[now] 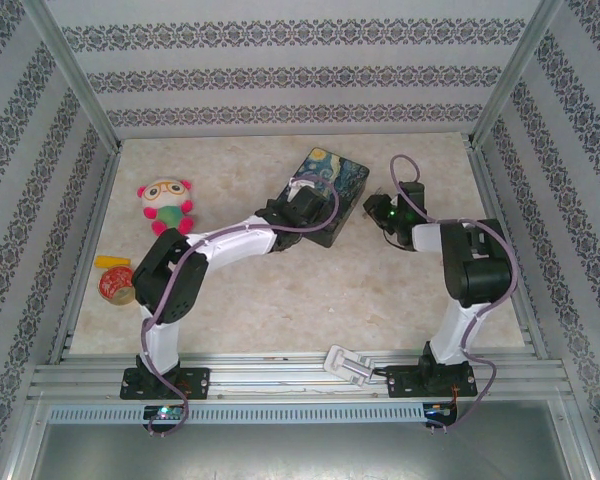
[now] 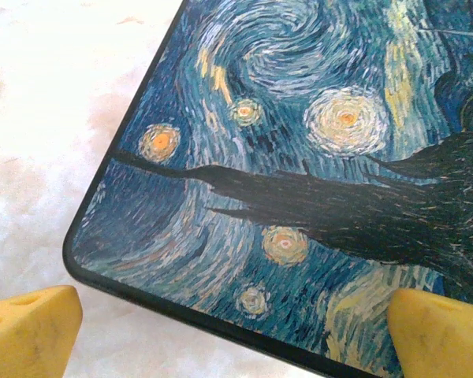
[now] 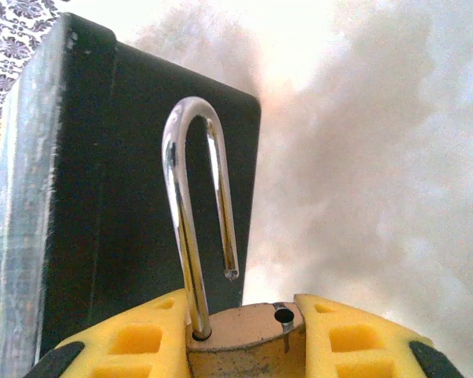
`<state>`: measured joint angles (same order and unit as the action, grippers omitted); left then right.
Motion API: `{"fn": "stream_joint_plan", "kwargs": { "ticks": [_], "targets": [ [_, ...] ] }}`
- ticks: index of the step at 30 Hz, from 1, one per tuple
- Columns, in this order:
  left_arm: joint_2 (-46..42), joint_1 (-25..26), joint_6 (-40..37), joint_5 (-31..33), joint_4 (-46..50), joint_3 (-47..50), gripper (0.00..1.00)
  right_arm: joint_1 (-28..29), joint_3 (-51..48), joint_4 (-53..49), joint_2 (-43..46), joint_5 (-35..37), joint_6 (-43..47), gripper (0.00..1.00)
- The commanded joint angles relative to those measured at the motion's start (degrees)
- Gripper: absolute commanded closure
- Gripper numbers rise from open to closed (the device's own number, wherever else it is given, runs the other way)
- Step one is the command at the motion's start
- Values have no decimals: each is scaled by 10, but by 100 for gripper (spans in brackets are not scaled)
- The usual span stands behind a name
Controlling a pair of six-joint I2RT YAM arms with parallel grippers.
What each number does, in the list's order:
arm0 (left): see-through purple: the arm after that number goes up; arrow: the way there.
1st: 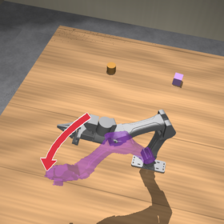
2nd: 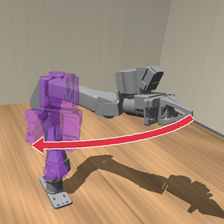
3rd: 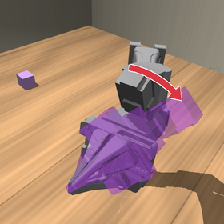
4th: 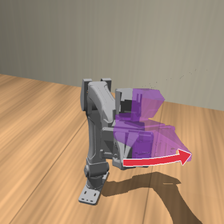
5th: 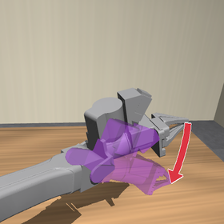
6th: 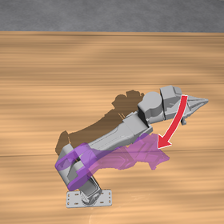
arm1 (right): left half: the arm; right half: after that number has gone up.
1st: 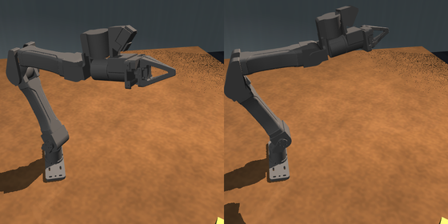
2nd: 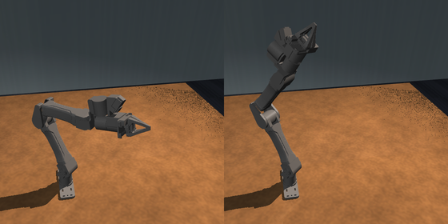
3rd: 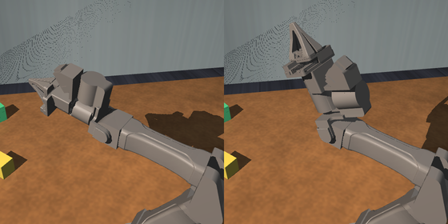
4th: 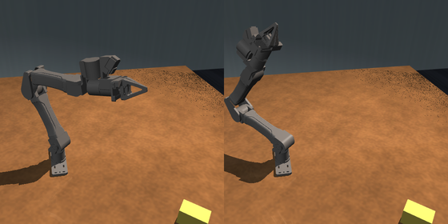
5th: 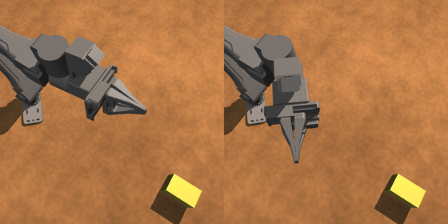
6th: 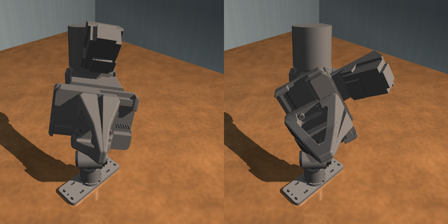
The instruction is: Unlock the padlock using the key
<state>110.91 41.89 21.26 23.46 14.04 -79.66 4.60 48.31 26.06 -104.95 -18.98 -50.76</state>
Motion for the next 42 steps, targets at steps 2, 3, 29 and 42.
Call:
{"fn": "stream_joint_plan", "kwargs": {
  "ticks": [2,3,29,42],
  "targets": [
    [-21,-9,-13,7,57,47,1,-2,-34,-22,68,5,42,85],
    [-27,-10,-14,9,56,55,1,-2,-41,-32,80,6,48,85],
    [-228,-29,2,-10,27,181,1,105,5,-565,295,228,381,87],
    [-279,-48,73,-73,18,222,1,111,82,-621,176,301,463,83]
  ]
}}
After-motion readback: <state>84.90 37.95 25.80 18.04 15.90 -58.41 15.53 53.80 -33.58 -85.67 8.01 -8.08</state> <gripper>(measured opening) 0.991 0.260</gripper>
